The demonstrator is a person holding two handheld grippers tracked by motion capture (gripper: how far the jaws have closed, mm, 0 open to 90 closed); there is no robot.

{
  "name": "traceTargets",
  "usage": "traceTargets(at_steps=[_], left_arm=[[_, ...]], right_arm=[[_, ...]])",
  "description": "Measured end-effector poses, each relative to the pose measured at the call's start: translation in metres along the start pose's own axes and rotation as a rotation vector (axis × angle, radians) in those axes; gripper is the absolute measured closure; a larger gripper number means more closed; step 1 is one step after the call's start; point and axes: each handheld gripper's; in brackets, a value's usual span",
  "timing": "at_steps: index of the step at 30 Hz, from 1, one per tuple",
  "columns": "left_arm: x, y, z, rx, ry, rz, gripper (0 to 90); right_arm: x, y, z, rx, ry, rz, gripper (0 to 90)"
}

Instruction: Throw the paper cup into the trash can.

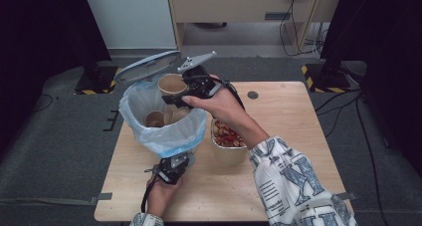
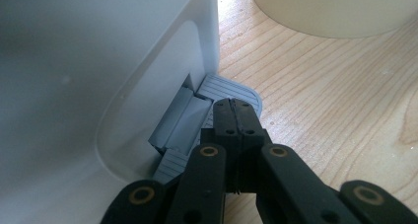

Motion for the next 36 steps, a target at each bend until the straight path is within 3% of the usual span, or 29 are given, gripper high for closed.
traceTargets(at_steps=[36], left_arm=[[0.000,0.000,0.000,0.001,-0.002,0.000,90.0]], right_arm=[[0.015,-0.031,0.001,0.018,0.004,0.032,30.8]])
Point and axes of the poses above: each handheld gripper's, and its own axes: y roughly backward along the jaws, z roughly out of its top, x roughly to its left, and after that the axes turned 1 degree about -y, right-handed
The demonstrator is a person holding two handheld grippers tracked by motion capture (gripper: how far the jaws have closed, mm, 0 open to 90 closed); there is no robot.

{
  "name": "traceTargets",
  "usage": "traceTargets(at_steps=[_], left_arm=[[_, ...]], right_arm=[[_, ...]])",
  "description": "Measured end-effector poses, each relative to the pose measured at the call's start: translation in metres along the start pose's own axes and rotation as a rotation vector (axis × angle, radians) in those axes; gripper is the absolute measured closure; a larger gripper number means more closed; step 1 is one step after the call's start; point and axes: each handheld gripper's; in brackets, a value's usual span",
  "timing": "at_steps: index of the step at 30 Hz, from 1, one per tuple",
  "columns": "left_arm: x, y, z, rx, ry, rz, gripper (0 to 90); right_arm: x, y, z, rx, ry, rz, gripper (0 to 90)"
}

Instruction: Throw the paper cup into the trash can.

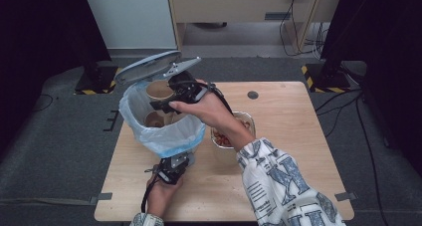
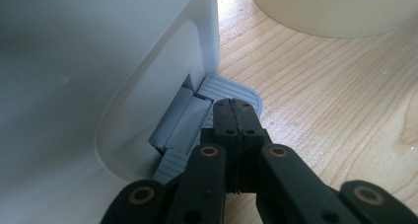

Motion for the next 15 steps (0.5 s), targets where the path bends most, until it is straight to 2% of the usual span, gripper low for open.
traceTargets(at_steps=[5,7,9,15], left_arm=[[0.000,0.000,0.000,-0.003,0.001,-0.001,90.0],[0.000,0.000,0.000,-0.003,-0.001,0.001,90.0],[0.000,0.000,0.000,-0.003,0.000,-0.001,90.0],[0.000,0.000,0.000,-0.003,0.001,-0.001,90.0]], right_arm=[[0.003,-0.006,0.000,0.008,0.012,0.004,29.3],[0.005,-0.010,-0.002,0.016,0.014,0.001,25.8],[0.007,-0.012,-0.003,0.012,0.023,-0.001,17.6],[0.003,-0.007,-0.006,-0.004,0.008,-0.002,13.8]])
Point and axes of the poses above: each handheld gripper's, and its own axes: y roughly backward along the jaws, z roughly out of its top, x roughly to its left, and after that the axes turned 1 degree about -y, right-handed
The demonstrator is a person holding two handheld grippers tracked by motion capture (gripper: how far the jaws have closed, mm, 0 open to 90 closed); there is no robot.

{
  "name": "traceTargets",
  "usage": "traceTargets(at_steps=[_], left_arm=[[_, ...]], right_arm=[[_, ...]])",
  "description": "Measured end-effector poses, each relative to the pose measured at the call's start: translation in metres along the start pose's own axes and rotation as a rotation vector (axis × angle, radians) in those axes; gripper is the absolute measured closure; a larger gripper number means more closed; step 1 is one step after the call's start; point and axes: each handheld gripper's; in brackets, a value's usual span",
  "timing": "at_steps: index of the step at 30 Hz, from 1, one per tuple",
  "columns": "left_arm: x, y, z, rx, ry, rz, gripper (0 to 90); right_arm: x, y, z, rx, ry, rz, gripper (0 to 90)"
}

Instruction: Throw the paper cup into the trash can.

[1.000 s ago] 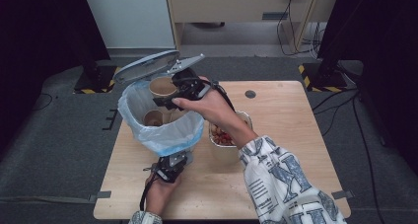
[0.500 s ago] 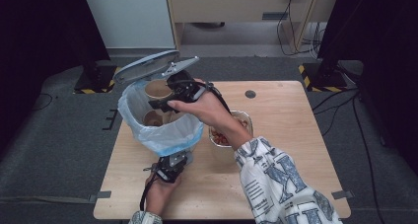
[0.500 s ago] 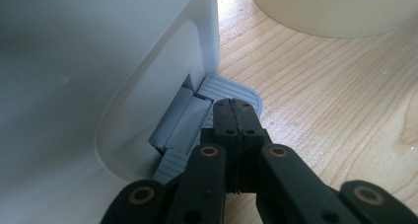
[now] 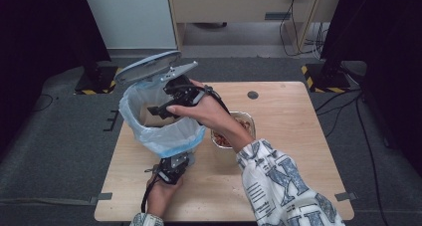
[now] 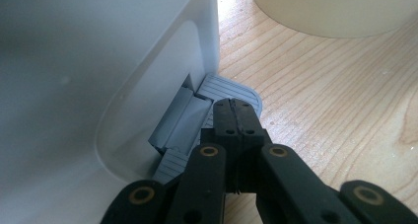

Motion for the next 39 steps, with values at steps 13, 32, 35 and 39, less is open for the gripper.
traceTargets(at_steps=[13,32,35,39], left_arm=[[0.000,0.000,0.000,0.002,0.001,-0.001,90.0],[0.000,0.000,0.000,0.002,0.000,-0.001,90.0],[0.000,0.000,0.000,0.003,0.000,-0.001,90.0],[0.000,0.000,0.000,0.002,0.000,-0.001,90.0]], right_arm=[[-0.007,0.008,-0.004,-0.003,-0.008,-0.031,13.9],[-0.024,0.031,-0.017,-0.030,-0.023,-0.094,8.5],[-0.027,0.036,-0.019,-0.043,-0.029,-0.102,8.2],[-0.031,0.042,-0.022,-0.049,-0.040,-0.112,7.7]])
Point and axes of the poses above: each handheld gripper's, and its own axes: y roughly backward along the jaws, z roughly out of its top, x roughly to its left, and after that the axes turned 1 degree about -y, right-handed
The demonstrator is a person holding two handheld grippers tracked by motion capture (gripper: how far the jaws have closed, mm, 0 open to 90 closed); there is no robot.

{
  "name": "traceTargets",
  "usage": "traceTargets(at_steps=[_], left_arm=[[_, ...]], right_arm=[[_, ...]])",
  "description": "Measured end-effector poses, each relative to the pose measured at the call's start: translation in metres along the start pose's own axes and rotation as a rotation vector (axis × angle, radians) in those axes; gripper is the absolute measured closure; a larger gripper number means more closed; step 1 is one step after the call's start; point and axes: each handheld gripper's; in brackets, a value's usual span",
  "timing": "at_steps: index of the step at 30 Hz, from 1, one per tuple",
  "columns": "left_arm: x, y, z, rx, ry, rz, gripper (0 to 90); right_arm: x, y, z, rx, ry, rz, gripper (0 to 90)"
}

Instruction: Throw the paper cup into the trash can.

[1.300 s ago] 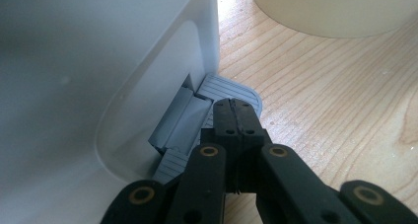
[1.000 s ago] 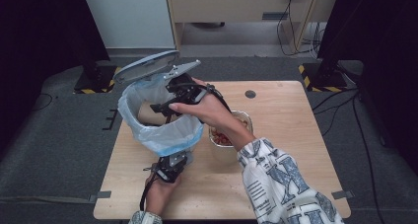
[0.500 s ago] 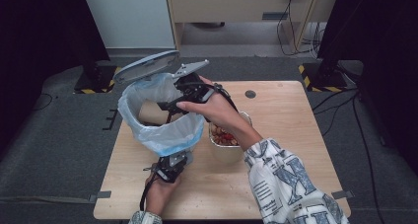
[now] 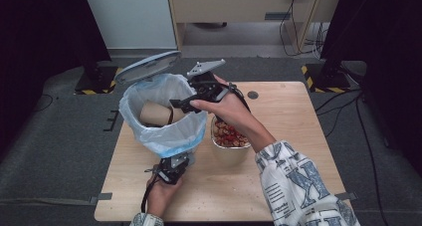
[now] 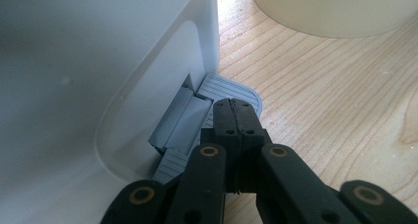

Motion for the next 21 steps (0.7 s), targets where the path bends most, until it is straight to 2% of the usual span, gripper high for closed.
traceTargets(at_steps=[21], left_arm=[[0.000,0.000,0.000,0.000,-0.001,-0.001,90.0]], right_arm=[[-0.029,0.036,-0.016,-0.025,-0.035,-0.075,6.8]])
Point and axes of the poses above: each handheld gripper's, and its own axes: y roughly backward along the jaws, z roughly out of its top, x roughly to its left, and after that the axes turned 1 degree about -y, right-handed
